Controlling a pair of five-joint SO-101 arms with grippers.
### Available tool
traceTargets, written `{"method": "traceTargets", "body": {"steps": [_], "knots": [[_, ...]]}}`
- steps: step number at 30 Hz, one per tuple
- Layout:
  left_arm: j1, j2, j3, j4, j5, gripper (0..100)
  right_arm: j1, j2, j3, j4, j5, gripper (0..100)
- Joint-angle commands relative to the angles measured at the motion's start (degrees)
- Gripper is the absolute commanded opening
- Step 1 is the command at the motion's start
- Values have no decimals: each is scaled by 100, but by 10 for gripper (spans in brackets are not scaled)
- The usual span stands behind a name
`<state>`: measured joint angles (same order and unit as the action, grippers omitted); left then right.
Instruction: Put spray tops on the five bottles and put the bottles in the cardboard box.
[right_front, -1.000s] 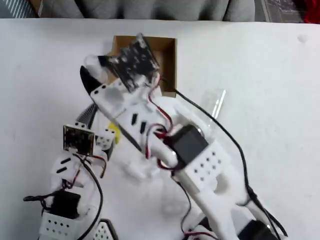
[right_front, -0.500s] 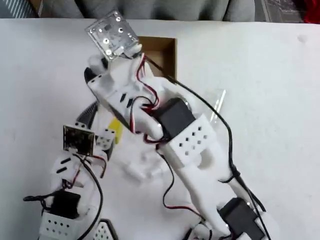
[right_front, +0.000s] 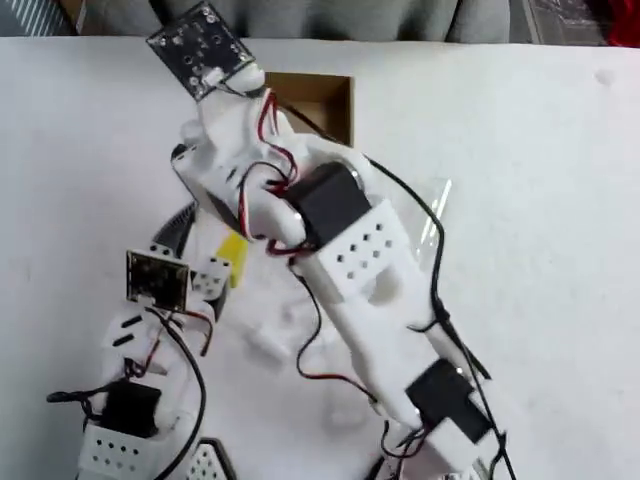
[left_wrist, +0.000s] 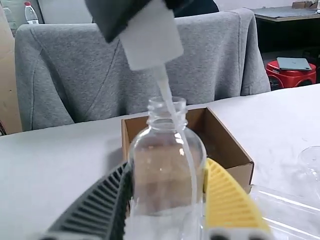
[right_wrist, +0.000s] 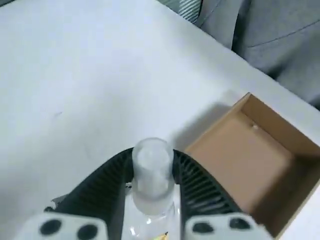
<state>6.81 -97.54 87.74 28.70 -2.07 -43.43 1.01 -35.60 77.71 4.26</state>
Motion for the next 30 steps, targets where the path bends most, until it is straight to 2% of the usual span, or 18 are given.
{"method": "traceTargets", "body": {"steps": [1,13,19,22,28,30], "knots": [[-48,-127,-44,-211,18,24,75,224,-747,295,62,16],[-48,-127,-44,-211,18,24,189,462,-835,268,79,18],[-48,-127,-44,-211,18,24,13,462,-800,743,1160,19],[-48,-127,-44,-211,18,24,-92,462,-800,822,1178,23],[-48,-127,-44,-211,18,24,-101,418,-835,831,1178,164],[-48,-127,-44,-211,18,24,-101,391,-853,831,1178,175]]}}
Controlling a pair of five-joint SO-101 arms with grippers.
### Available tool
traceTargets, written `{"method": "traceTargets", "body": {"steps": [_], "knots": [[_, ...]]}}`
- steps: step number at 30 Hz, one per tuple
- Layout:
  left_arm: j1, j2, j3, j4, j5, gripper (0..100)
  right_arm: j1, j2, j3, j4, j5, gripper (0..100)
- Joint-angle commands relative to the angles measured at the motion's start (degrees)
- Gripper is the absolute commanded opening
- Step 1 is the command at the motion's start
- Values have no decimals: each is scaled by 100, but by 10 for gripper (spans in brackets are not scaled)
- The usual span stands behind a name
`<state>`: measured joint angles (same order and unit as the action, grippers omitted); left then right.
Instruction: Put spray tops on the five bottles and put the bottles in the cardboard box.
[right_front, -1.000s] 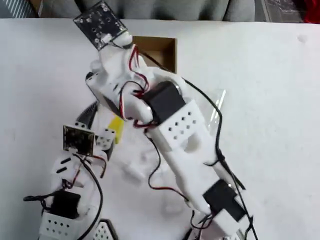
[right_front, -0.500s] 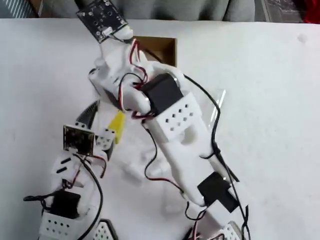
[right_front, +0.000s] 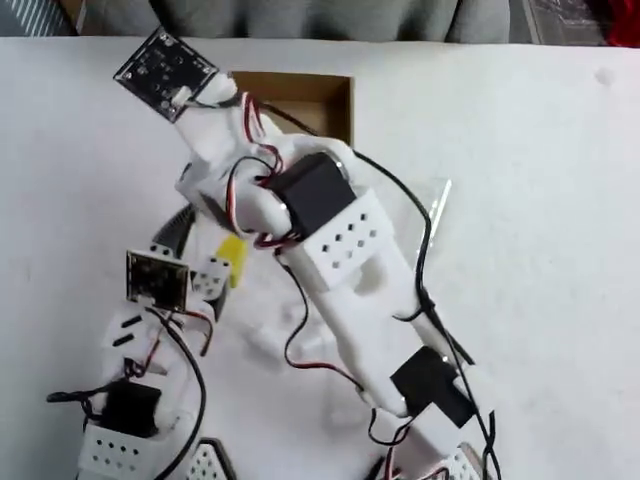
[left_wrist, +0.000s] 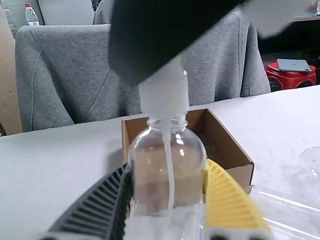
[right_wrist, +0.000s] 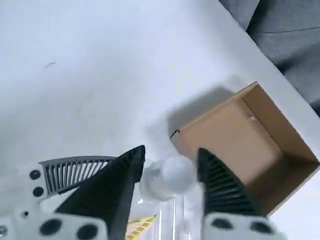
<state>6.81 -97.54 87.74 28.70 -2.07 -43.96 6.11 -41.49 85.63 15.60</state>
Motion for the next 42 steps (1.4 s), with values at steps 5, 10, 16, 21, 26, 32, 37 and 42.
{"method": "traceTargets", "body": {"steps": [5,10,16,21,26,32,37,42], "knots": [[-48,-127,-44,-211,18,24,40,-356,-264,13,44,170],[-48,-127,-44,-211,18,24,295,-796,-264,-171,44,170],[-48,-127,-53,-211,18,23,338,-927,-264,-180,-360,170],[-48,-110,-79,-229,70,23,576,-945,-264,-523,-1495,169],[-57,-92,-53,-633,79,23,760,-945,-264,-699,-1618,64],[-171,-92,-88,-659,686,23,927,-910,-264,-831,-1618,31],[-514,-92,-70,-976,941,23,1033,-875,-229,-936,-1987,16],[-646,-92,-88,-1020,1679,23,1033,-875,-220,-910,-2022,16]]}}
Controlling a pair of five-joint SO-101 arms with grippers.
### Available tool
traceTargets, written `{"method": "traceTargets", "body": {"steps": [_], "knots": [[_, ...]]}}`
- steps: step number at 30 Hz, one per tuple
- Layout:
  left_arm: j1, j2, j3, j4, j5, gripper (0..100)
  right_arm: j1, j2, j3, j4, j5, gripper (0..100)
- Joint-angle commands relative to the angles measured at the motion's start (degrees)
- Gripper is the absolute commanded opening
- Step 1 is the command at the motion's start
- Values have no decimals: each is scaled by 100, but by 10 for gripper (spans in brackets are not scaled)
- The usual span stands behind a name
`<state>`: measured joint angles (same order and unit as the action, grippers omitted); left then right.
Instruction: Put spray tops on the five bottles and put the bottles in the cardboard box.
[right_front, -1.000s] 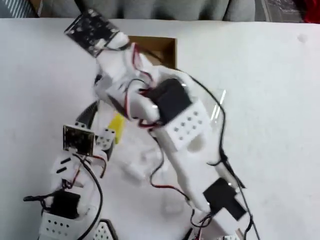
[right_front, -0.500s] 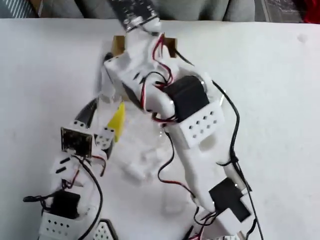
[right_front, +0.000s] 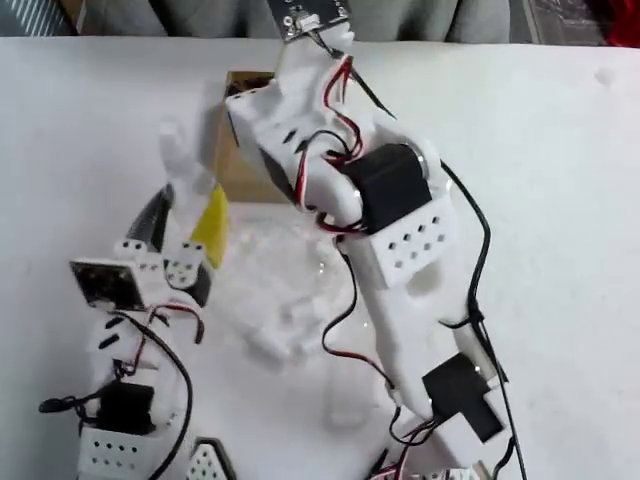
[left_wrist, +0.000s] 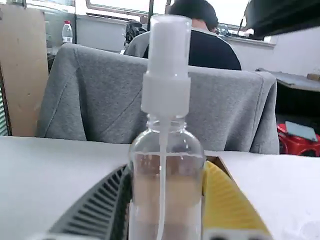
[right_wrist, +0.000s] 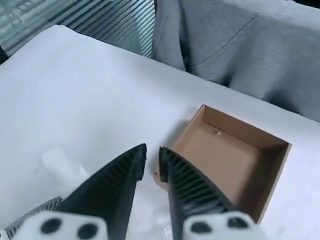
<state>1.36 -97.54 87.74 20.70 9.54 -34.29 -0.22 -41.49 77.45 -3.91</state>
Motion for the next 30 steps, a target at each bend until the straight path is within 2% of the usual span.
{"method": "traceTargets", "body": {"steps": [1,8,13,22,25,28,30], "knots": [[-101,-92,-88,-220,563,23,84,-242,-220,-101,-70,16],[-75,-84,-88,-220,589,23,101,-4,-264,13,-70,16],[-57,215,-88,-246,589,23,382,655,-264,48,-70,16],[-110,1710,-88,-1398,536,23,1253,1912,-255,409,-97,23],[-242,2000,-97,-1653,536,23,1429,2255,-255,382,-527,97],[-365,2132,-97,-1785,536,23,1490,2563,-255,382,-624,196],[-356,2132,-97,-1785,536,23,1578,2756,-264,356,-668,191]]}}
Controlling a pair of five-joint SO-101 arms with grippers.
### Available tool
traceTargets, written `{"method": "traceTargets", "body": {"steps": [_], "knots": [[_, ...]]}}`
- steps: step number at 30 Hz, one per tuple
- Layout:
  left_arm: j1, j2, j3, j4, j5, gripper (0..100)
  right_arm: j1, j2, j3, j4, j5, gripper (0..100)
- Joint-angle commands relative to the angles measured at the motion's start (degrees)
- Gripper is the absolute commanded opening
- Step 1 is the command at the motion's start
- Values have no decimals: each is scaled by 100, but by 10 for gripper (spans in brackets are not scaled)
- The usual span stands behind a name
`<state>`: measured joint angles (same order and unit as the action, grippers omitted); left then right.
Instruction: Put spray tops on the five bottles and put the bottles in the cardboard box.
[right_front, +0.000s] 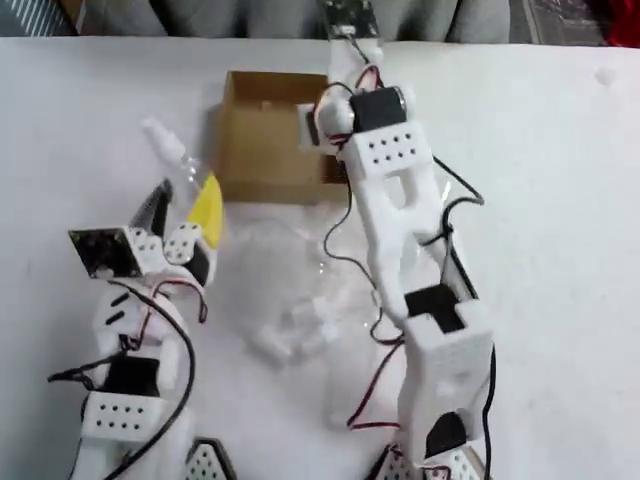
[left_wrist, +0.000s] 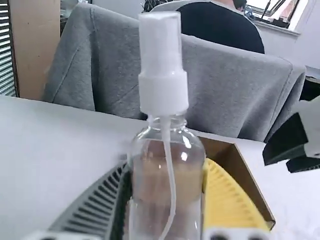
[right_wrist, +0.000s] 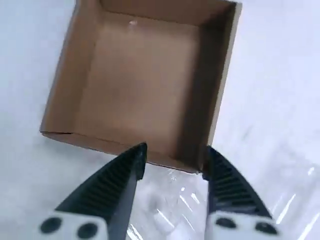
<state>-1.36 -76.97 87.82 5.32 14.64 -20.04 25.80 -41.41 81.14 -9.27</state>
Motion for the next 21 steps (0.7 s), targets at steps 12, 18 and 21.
{"method": "traceTargets", "body": {"steps": [12,18,21], "knots": [[-66,101,-185,-185,18,23,673,1622,-273,-1640,-141,164],[-66,110,-193,-185,18,23,655,2299,-273,-2440,-88,143],[-66,110,-185,-185,18,23,673,2598,-571,-2624,-79,22]]}}
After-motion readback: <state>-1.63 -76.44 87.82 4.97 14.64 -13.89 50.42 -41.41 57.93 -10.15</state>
